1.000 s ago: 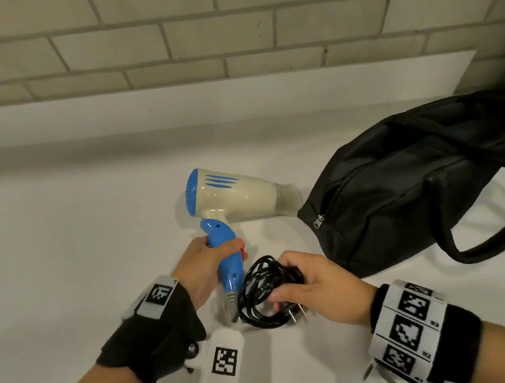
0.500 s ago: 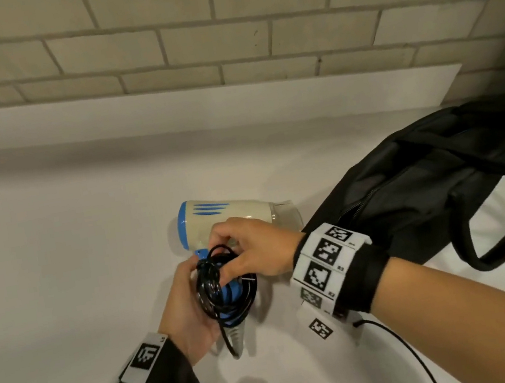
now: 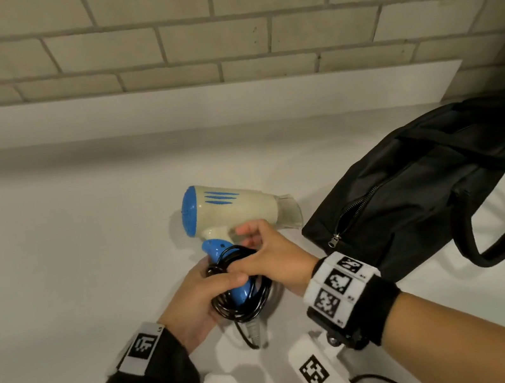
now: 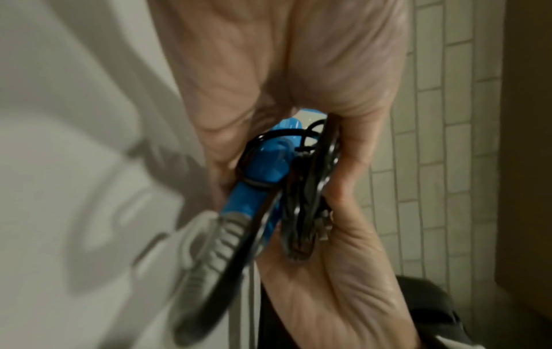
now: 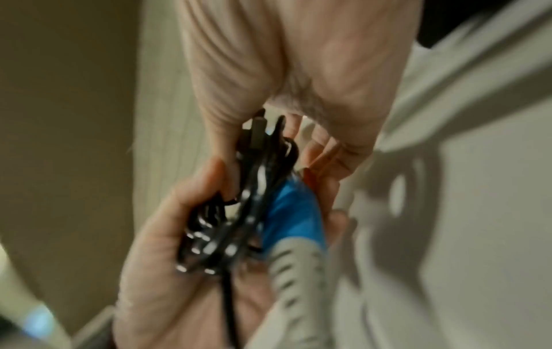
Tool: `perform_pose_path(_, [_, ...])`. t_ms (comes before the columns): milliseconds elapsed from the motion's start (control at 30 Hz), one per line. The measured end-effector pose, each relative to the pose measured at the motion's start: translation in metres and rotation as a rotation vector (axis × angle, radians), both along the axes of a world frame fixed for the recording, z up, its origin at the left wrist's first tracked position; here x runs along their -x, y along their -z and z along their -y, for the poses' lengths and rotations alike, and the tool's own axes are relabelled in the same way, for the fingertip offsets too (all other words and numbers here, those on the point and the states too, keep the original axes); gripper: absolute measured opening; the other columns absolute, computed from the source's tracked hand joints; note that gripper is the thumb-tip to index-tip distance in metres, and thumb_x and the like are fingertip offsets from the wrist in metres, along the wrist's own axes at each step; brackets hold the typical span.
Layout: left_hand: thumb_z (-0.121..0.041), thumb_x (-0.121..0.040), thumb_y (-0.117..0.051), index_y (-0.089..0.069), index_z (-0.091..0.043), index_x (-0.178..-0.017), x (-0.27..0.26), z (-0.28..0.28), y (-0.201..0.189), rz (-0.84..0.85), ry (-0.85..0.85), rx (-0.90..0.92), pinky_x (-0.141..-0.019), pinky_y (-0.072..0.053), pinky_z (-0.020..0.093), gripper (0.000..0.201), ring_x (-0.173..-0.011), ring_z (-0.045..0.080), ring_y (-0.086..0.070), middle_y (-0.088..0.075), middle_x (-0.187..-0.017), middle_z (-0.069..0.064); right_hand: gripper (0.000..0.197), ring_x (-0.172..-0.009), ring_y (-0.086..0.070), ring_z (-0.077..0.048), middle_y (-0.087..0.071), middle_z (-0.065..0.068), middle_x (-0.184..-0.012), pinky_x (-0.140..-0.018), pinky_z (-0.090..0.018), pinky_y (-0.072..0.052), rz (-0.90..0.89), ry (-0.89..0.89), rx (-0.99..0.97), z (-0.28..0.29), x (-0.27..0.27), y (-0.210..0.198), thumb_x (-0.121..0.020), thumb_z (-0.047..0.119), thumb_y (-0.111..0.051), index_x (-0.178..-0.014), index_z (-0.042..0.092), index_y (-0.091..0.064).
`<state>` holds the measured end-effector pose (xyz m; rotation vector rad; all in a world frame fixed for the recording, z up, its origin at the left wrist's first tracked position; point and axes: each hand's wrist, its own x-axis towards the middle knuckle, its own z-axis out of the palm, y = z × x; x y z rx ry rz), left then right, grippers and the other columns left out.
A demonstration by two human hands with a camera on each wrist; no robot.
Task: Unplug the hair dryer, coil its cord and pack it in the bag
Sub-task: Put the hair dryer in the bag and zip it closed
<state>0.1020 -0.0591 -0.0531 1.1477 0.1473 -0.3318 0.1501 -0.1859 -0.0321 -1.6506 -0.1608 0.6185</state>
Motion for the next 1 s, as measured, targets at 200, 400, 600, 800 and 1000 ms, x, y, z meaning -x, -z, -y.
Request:
perform_pose_path(200, [-0.006,-0.062,-0.063,-0.056,-0.008,-0.110,-0.003,0.004,-0.004,0.018,-0.029,-0.029,-0.062,-0.057,0.027,0.049,-0.080,0.021,-0.070,-0.071,-0.090,0.009,0.043,-0.085,-0.057,-0.019,-0.057,-0.010,-0.106,-0.076,-0.031,-0.049,-0.329,-0.056,-0.199,0.010,0.002,-0.004,-0.081,0.001,-0.057,-0.116,0.019,-0.041])
perform_pose_path(400, [-0.009,-0.065,-0.058,-0.054,-0.004,-0.115,0.000,-0.001,-0.004,0.030,-0.099,-0.015,-0.066,-0.057,0.028,0.050,-0.083,0.021,-0.068,-0.069,-0.094,0.011,0.078,-0.100,-0.061,-0.028,-0.061,-0.005,-0.116,-0.082,-0.052,-0.050,-0.486,-0.272,-0.399,0.031,-0.005,-0.009,-0.058,0.036,-0.080,-0.126,0.024,-0.045])
perform_pose_path(600, [-0.026,-0.060,-0.069,-0.053,-0.001,-0.117,-0.003,0.000,-0.006,0.051,-0.139,-0.095,-0.076,-0.054,0.031,0.064,-0.092,0.024,-0.066,-0.067,-0.098,0.012,0.066,-0.100,-0.064,-0.025,-0.064,-0.011,-0.114,-0.079,-0.044,-0.055,-0.174,-0.123,-0.217,0.006,0.021,-0.005,-0.063,0.048,-0.073,-0.119,0.021,-0.050])
perform_pose_path(800, [-0.027,-0.066,-0.064,-0.053,-0.011,-0.118,0.001,-0.003,-0.007,0.060,-0.141,-0.121,-0.082,-0.049,0.033,0.056,-0.103,0.024,-0.063,-0.067,-0.109,0.011,0.064,-0.091,-0.066,-0.027,-0.067,-0.017,-0.105,-0.079,-0.049,-0.054,-0.146,0.003,-0.209,-0.005,0.020,-0.014,-0.056,0.051,-0.070,-0.106,0.014,-0.058])
perform_pose_path(1000, [-0.038,-0.056,-0.064,-0.055,-0.013,-0.116,0.004,-0.005,-0.013,0.110,-0.164,-0.177,-0.080,-0.051,0.028,0.066,-0.101,0.020,-0.065,-0.070,-0.105,0.007,0.012,-0.083,-0.066,-0.015,-0.069,-0.007,-0.092,-0.076,-0.028,-0.054,-0.091,0.003,-0.209,-0.010,0.025,-0.025,-0.079,0.032,-0.064,-0.085,0.021,-0.065])
